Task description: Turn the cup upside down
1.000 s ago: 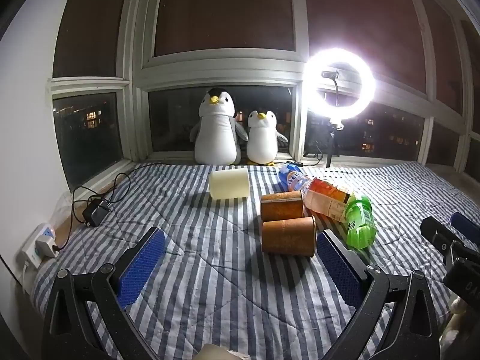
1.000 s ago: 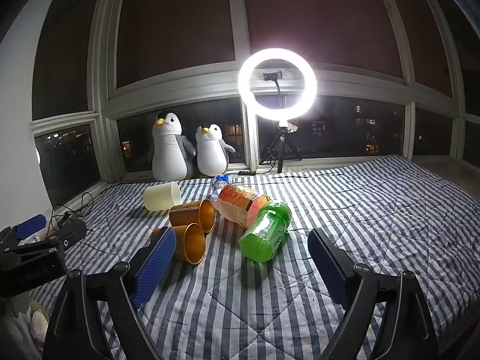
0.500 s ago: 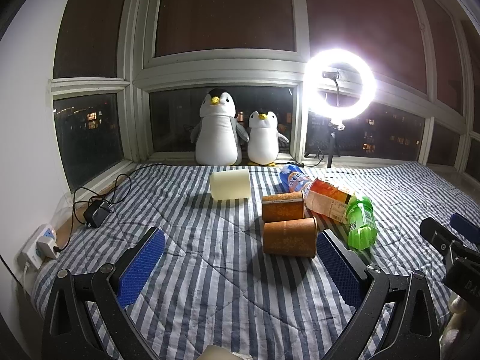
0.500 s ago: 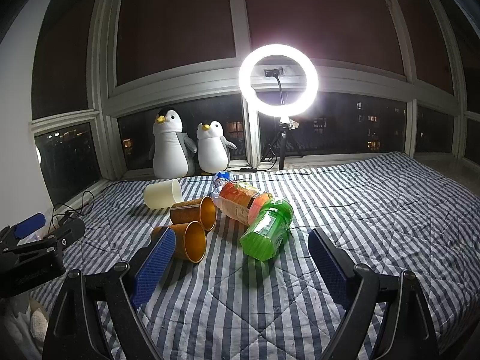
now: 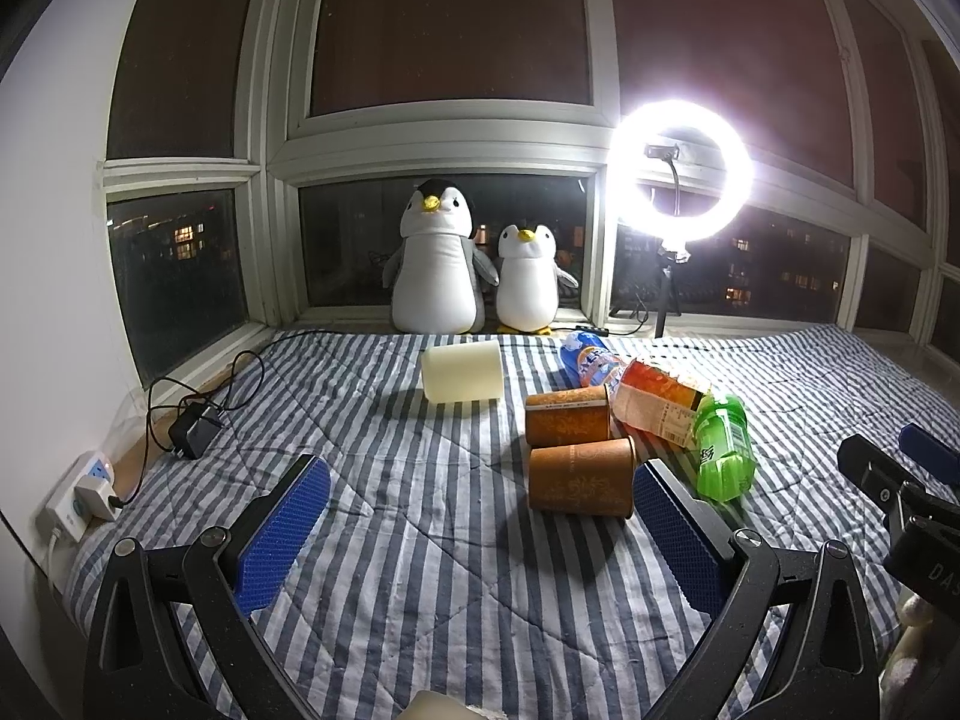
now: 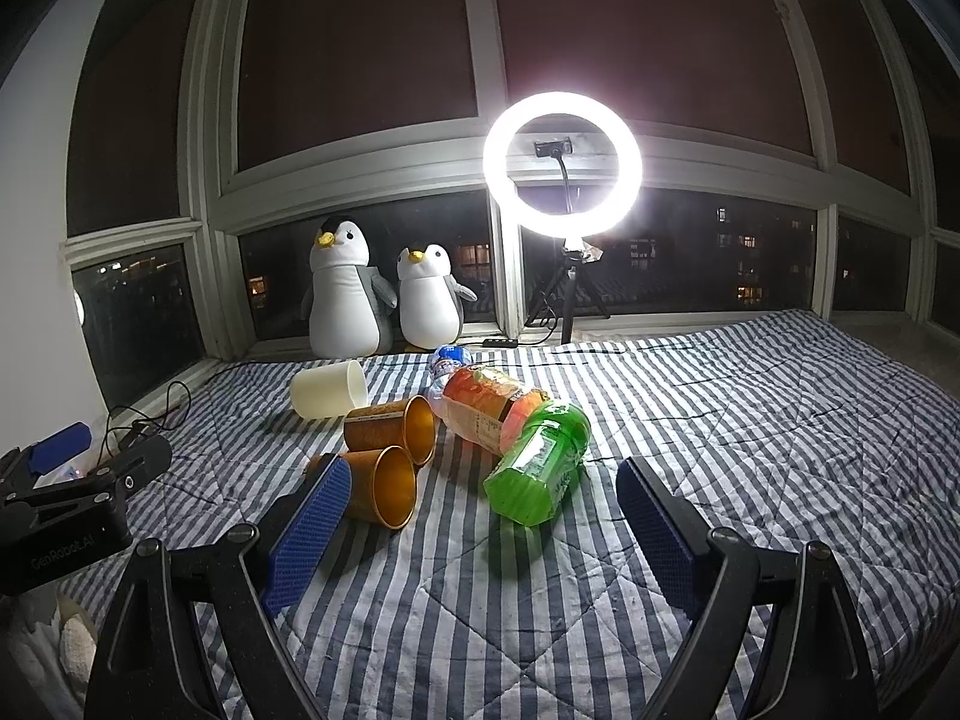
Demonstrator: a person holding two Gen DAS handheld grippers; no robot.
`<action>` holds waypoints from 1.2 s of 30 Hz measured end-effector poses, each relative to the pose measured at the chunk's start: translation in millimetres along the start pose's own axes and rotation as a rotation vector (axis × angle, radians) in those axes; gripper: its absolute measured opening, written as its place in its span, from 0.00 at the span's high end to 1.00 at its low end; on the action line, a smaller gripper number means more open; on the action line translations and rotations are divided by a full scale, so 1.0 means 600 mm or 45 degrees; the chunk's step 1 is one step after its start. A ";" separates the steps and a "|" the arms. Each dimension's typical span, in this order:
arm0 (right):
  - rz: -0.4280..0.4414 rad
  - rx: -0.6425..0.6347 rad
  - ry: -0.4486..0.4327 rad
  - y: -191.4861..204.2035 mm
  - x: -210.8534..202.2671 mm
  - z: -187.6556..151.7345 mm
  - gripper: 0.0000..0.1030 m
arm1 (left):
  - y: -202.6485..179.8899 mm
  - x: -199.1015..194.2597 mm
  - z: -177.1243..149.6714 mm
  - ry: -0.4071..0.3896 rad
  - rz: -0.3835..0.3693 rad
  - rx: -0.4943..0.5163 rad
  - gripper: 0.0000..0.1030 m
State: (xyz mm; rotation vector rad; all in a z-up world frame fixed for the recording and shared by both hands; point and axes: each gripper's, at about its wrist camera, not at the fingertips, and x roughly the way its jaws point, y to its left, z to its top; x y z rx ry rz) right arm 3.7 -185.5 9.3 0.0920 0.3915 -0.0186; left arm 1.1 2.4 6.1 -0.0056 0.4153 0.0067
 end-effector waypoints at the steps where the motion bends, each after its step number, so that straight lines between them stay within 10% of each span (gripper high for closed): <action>1: 0.001 0.000 0.001 0.000 0.001 0.000 0.15 | 0.000 0.000 0.000 0.000 0.000 -0.001 0.00; 36: 0.012 0.009 0.014 0.001 0.005 -0.004 0.14 | 0.000 0.004 0.001 0.000 -0.001 0.008 0.01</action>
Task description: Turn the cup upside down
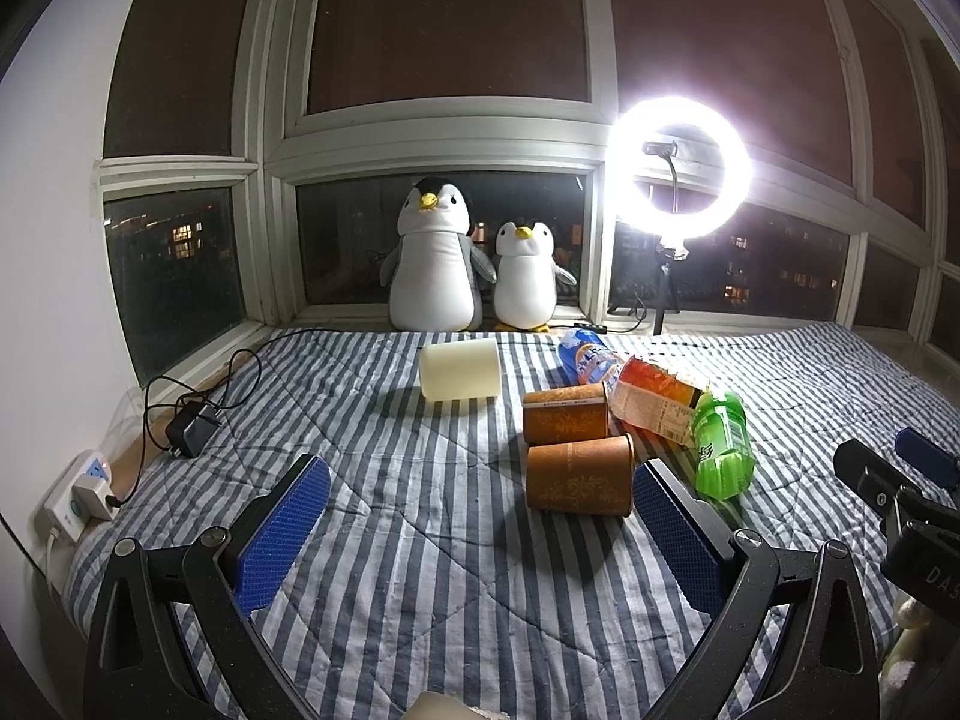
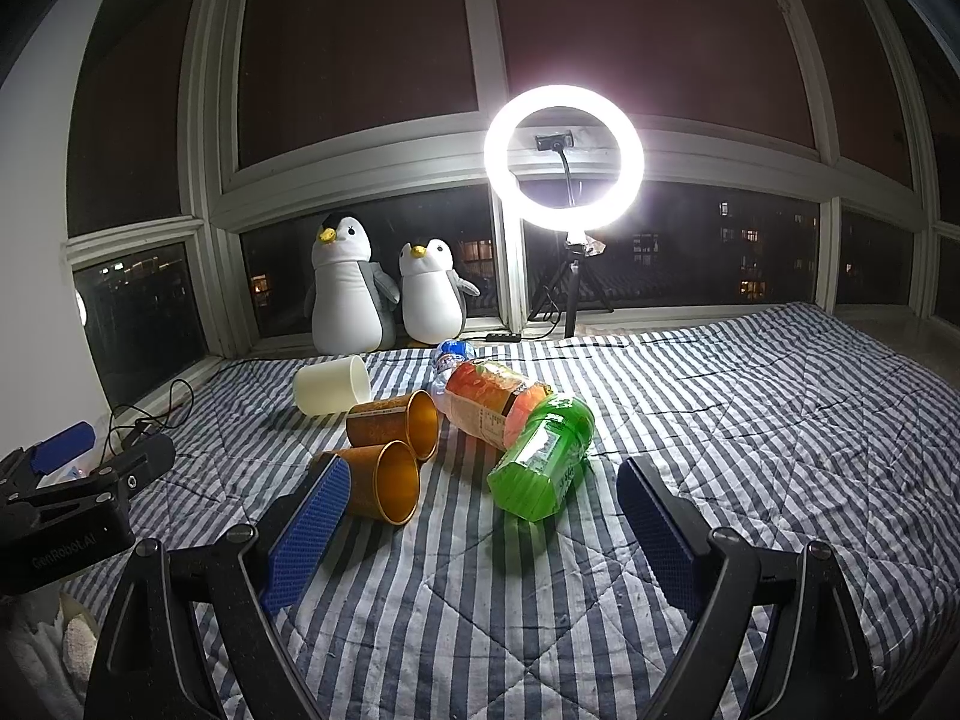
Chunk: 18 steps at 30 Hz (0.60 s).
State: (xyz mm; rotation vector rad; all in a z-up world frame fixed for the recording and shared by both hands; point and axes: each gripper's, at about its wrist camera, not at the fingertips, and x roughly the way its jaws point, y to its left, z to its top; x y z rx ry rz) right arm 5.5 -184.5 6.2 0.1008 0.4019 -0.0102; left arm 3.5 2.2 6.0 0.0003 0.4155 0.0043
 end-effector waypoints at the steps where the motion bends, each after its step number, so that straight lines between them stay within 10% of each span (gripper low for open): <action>1: 0.000 0.000 0.000 0.000 0.000 0.000 0.14 | 0.000 0.000 0.000 0.000 0.000 0.000 0.01; 18: 0.008 0.004 0.010 0.000 0.006 -0.006 0.14 | 0.000 0.004 -0.005 0.006 -0.001 -0.001 0.00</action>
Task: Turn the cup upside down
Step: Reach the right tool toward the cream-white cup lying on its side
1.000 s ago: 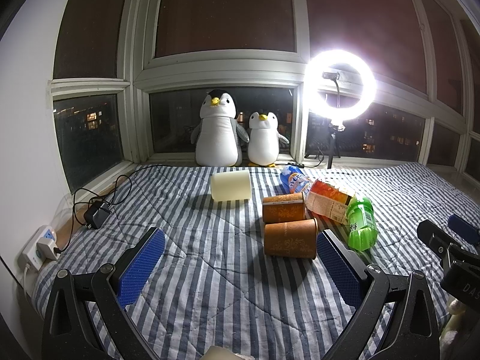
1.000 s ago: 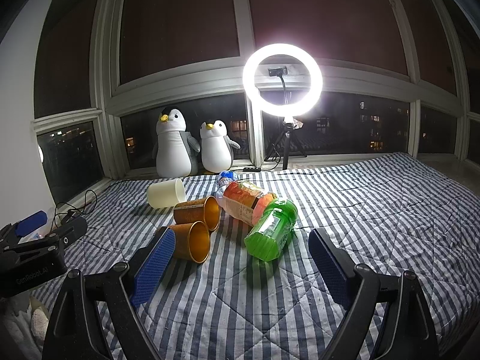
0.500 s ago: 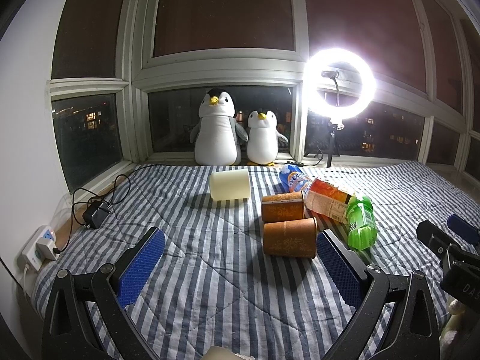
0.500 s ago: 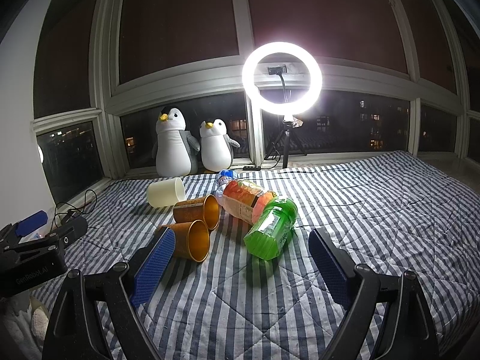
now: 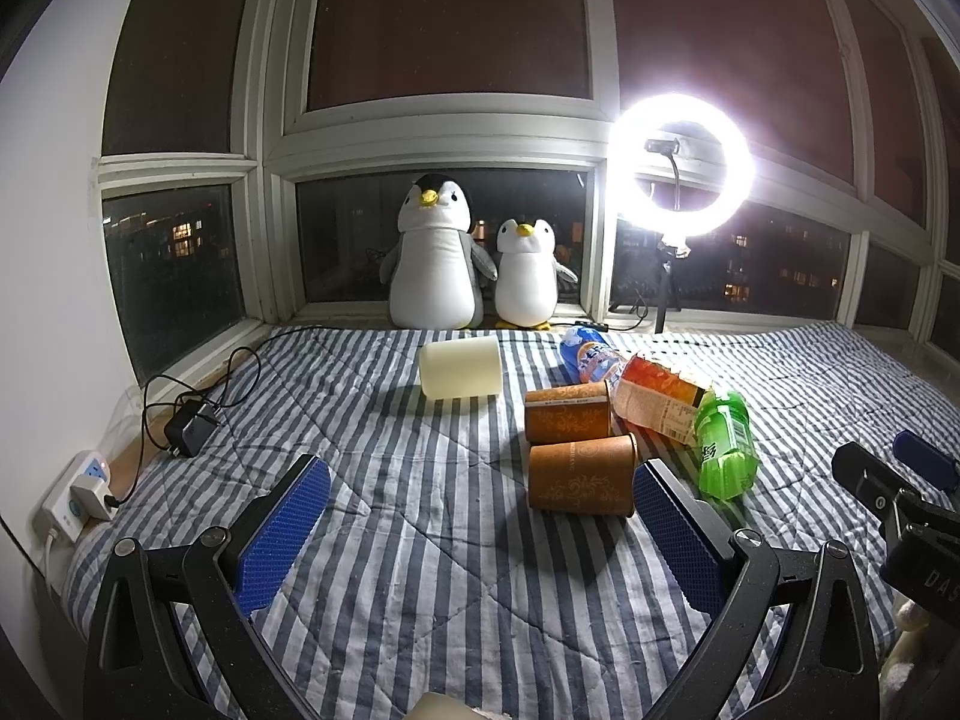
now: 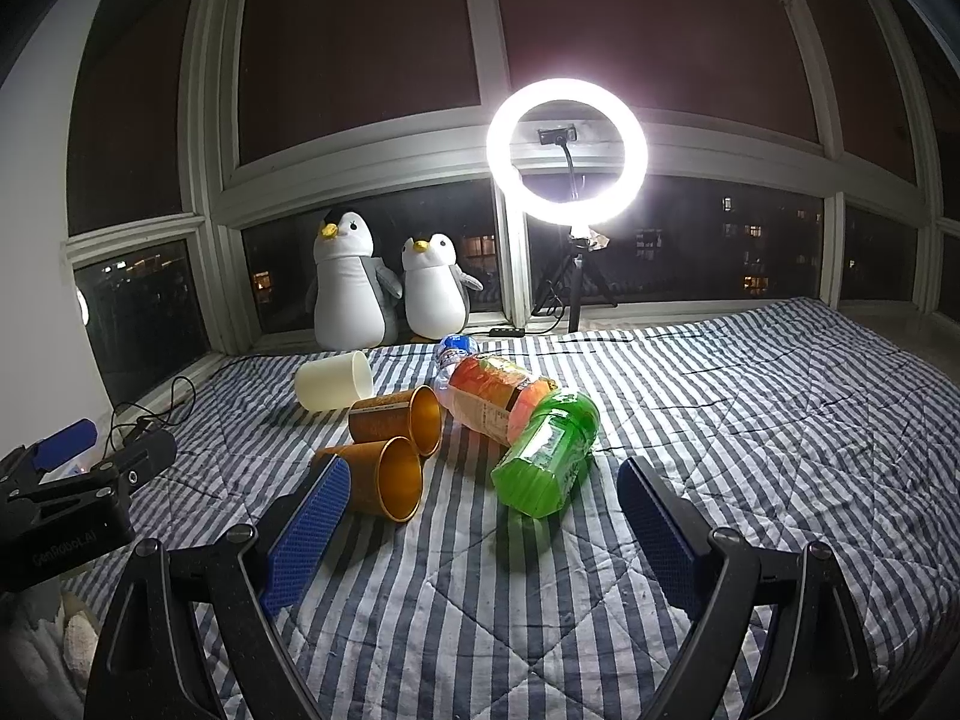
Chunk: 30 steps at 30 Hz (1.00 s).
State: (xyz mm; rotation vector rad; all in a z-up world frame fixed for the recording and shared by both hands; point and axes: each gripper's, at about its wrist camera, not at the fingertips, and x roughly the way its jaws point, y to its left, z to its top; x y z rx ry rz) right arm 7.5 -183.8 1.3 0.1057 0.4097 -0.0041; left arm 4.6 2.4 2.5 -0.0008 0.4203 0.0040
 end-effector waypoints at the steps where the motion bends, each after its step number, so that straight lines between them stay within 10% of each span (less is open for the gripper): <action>1: 0.001 0.000 0.001 0.001 0.001 0.000 0.14 | 0.001 0.002 0.000 0.003 -0.001 0.000 0.00; 30: 0.299 -0.229 0.209 0.105 0.205 0.107 0.14 | 0.116 0.111 0.021 0.125 0.141 -0.096 0.01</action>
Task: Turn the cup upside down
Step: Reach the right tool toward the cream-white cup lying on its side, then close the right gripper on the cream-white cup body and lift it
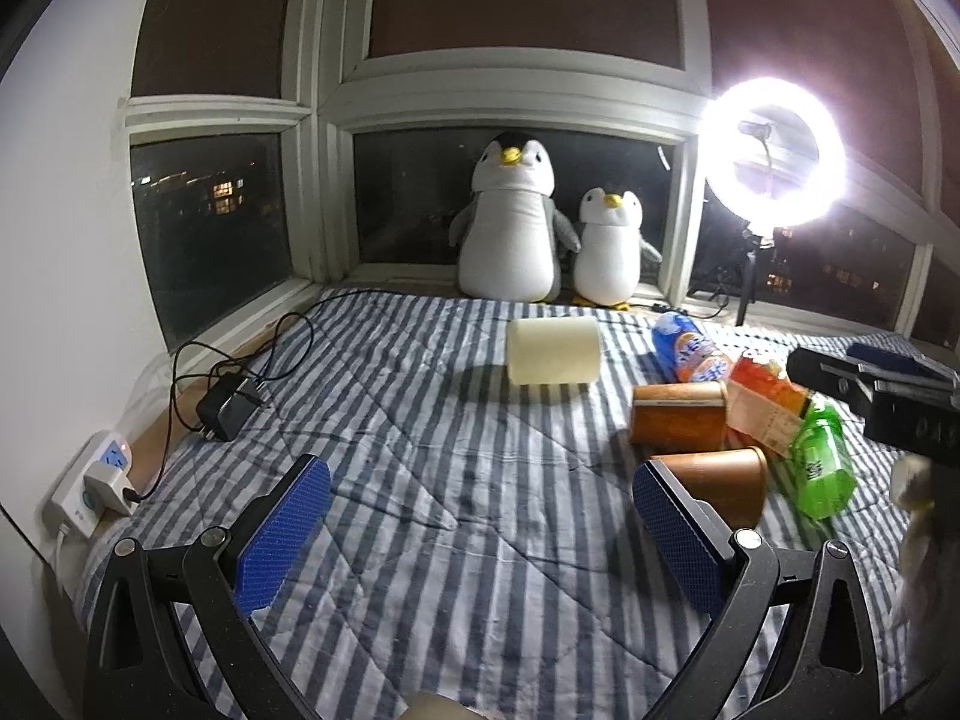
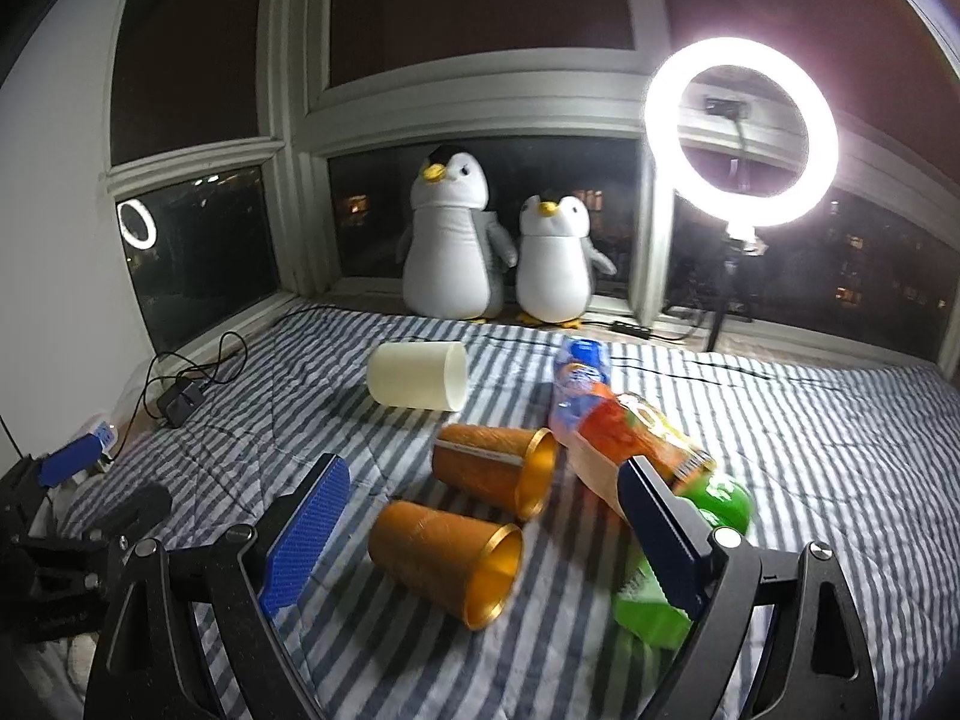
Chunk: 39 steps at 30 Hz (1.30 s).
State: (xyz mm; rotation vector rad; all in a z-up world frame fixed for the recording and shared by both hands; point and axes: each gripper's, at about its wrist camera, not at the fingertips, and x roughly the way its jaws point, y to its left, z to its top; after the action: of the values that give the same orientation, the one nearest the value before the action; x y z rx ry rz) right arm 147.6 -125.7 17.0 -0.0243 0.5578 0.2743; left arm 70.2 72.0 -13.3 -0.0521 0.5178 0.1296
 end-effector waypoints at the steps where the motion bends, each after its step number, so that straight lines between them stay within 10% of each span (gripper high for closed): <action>1: 0.021 -0.001 0.014 0.001 0.010 0.007 0.14 | 0.004 0.004 0.001 0.006 0.006 -0.002 0.01; 18: 0.177 -0.453 0.358 0.086 0.246 0.126 0.14 | 0.045 0.086 0.024 0.126 0.067 0.008 0.00; 39: 0.178 -0.950 0.711 0.191 0.501 0.127 0.14 | 0.062 0.182 0.028 0.378 0.020 0.026 0.01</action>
State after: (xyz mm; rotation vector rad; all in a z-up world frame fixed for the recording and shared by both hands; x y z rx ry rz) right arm 401.4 67.1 -70.3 -0.8068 0.9858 0.6087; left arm 167.4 122.5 -53.6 -0.0477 0.8157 0.1326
